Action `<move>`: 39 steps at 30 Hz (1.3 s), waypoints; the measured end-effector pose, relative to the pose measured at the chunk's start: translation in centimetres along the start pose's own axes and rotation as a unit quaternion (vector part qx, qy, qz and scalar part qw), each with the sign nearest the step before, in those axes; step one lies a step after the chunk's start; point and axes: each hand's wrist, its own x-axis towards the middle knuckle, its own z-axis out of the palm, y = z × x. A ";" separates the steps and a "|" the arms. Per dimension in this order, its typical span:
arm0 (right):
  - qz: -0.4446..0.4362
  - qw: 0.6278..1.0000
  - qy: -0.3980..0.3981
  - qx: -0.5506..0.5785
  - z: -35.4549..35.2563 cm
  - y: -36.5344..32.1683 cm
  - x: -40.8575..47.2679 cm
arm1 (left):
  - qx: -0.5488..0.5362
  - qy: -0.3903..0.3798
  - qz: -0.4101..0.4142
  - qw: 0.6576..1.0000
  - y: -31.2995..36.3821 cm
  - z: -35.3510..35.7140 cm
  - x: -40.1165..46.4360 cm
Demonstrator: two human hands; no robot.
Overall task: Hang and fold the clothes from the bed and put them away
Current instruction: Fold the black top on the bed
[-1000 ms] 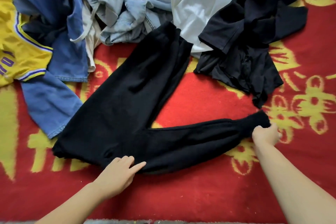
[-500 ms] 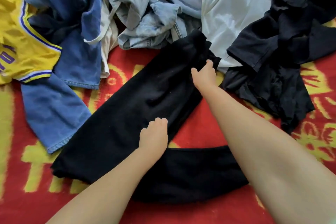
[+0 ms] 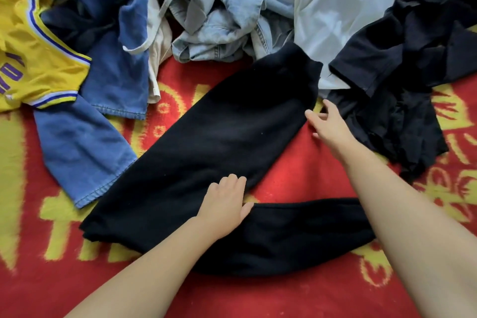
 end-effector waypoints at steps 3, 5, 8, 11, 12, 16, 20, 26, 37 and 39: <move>-0.044 0.993 0.090 -0.068 -3.7 3.3 -3.2 | 0.018 0.129 0.114 0.985 -0.2 0.8 -3.3; -0.016 0.980 0.175 -0.089 -6.6 6.6 -6.1 | 0.029 0.123 0.204 0.971 0.4 2.4 -6.4; 0.069 0.957 0.253 -0.126 -9.6 12.4 -10.8 | 0.070 0.002 0.219 0.973 0.9 5.4 -10.7; 0.165 0.947 0.273 -0.039 -9.6 17.1 -14.3 | 0.094 -0.069 0.157 0.981 0.8 7.1 -12.6; 0.200 0.941 0.270 0.039 -9.1 18.0 -14.9 | 0.094 -0.065 0.144 0.983 1.0 7.1 -12.6; 0.271 0.888 0.227 0.295 -7.4 18.7 -13.5 | 0.061 0.025 0.133 0.989 1.7 7.7 -11.5; 0.291 0.886 0.194 0.303 -7.4 17.6 -10.7 | 0.066 0.098 0.112 0.987 1.3 7.6 -10.4; 0.164 0.917 0.271 0.241 -9.2 10.3 -11.2 | -0.149 0.038 0.040 0.987 0.5 5.8 -11.5; -0.052 0.983 0.050 0.169 4.0 -11.0 -7.5 | -0.740 -0.119 -0.169 0.640 -9.4 -0.9 -10.4; -0.176 0.972 -0.035 -0.153 8.3 -8.8 -8.8 | -0.728 -0.106 -0.205 0.646 -10.1 -1.0 -10.0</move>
